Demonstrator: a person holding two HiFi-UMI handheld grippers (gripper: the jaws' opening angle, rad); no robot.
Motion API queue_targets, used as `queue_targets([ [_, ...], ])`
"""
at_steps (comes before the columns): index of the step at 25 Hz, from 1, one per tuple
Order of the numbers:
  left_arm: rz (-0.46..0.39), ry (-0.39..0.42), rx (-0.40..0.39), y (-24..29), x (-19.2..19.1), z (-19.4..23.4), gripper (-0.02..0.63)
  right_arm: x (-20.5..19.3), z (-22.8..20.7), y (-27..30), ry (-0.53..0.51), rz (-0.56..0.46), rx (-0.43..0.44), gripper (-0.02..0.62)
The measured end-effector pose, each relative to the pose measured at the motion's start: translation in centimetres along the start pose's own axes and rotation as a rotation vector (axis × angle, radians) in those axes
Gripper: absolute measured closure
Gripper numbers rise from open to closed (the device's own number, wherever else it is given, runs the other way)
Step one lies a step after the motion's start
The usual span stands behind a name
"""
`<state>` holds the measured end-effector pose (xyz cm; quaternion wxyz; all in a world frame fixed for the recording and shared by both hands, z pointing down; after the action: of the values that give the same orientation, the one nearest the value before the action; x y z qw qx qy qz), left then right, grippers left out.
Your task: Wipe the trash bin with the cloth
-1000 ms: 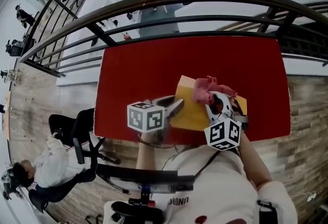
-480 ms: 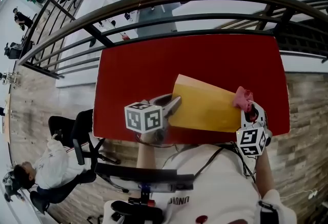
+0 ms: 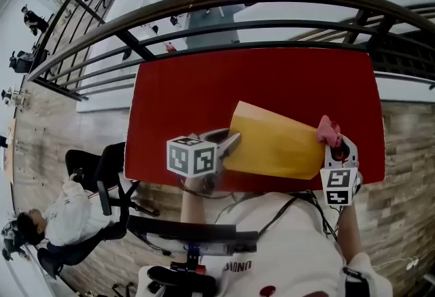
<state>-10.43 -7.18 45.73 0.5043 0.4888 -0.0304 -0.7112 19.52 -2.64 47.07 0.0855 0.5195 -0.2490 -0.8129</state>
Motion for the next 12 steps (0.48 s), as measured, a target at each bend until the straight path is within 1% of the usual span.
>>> queue_targets([
  [2, -0.003, -0.001, 0.003, -0.1, -0.2, 0.0, 0.491, 2.5, 0.4, 0.7, -0.025, -0.061, 0.021, 0.534],
  [4, -0.016, -0.003, 0.005, -0.2, -0.4, -0.1, 0.492, 5.0, 1.6, 1.8, -0.051, -0.123, 0.067, 0.534],
  [7, -0.024, -0.011, 0.004, -0.5, -0.6, -0.2, 0.492, 9.0, 4.7, 3.4, -0.095, -0.212, 0.174, 0.534],
  [10, -0.024, -0.015, 0.006, -0.6, -0.8, -0.3, 0.494, 12.5, 8.6, 5.2, -0.193, -0.278, 0.293, 0.534],
  [12, -0.028, -0.014, 0.008, -0.6, -0.9, -0.3, 0.494, 14.1, 11.2, 6.2, -0.259, -0.300, 0.366, 0.534],
])
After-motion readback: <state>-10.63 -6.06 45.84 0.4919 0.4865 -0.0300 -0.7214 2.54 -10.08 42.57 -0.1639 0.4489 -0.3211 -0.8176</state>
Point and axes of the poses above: the fingertips, and each gripper's own axes: y forward along the fingers, z to its left, x out of its top, the point moved 4 cm from there along -y, backward along the fingers, and after that the axes turned 5 degrees about -z, right-handed, at the moved point
